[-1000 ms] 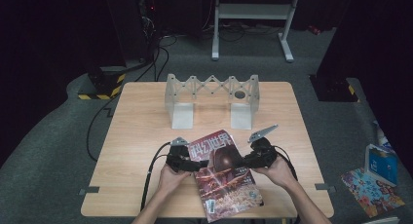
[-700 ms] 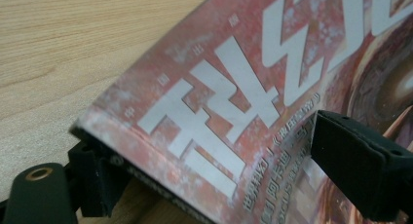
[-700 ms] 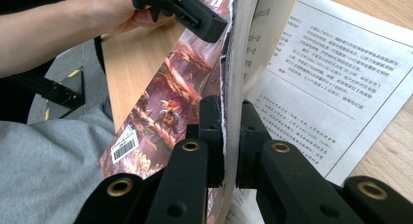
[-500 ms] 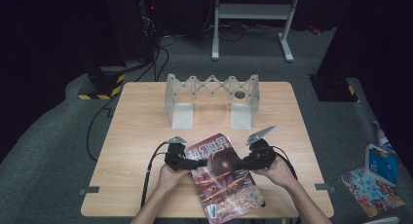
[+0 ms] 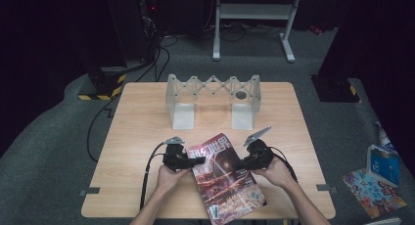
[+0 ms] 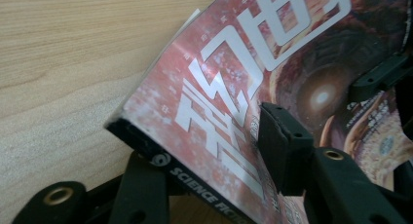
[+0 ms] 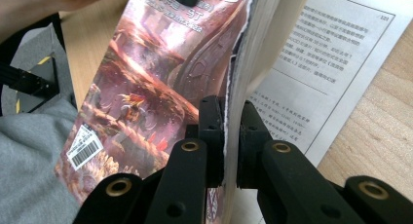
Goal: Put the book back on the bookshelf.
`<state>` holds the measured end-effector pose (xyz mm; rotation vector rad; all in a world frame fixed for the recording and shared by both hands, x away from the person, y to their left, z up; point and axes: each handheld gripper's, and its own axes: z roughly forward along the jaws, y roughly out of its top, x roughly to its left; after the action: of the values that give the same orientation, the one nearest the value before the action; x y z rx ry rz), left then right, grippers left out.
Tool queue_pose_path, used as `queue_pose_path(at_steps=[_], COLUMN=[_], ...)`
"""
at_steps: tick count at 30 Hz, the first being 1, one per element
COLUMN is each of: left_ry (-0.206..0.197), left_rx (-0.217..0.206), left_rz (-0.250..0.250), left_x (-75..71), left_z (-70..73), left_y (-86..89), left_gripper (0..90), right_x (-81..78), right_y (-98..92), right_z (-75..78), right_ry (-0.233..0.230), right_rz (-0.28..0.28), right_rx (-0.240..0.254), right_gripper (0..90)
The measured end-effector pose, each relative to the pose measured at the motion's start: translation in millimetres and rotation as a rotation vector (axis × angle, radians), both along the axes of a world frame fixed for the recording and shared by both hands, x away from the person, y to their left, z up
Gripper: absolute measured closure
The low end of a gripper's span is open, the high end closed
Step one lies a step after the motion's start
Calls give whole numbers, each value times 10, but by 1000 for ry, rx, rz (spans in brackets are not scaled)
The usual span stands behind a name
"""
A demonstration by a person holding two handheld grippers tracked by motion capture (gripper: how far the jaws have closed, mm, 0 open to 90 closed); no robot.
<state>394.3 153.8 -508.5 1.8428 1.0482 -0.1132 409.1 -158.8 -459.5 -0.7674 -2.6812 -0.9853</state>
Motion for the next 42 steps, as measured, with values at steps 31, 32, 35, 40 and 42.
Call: queue_pose_path(at_steps=[31,32,35,40,42], left_ry=[72,79,89,103,120], left_rx=[-34,-32,-12,-18,-24], left_rz=[-41,-42,-46,-46,-44], left_x=[3,9,23,52,68], left_z=[60,49,6,-37,-59], left_y=[128,130,115,97,94], left_gripper=[692,681,618,564,544], right_x=[115,95,57,23,12], right_y=[101,107,80,42,24], right_z=[-94,-80,-32,-3,8], right_ry=[-1,-20,-50,-86,-94], right_rz=[-21,-4,29,63,76], right_rx=[-37,-31,-5,22,37], right_gripper=[811,827,842,846,847])
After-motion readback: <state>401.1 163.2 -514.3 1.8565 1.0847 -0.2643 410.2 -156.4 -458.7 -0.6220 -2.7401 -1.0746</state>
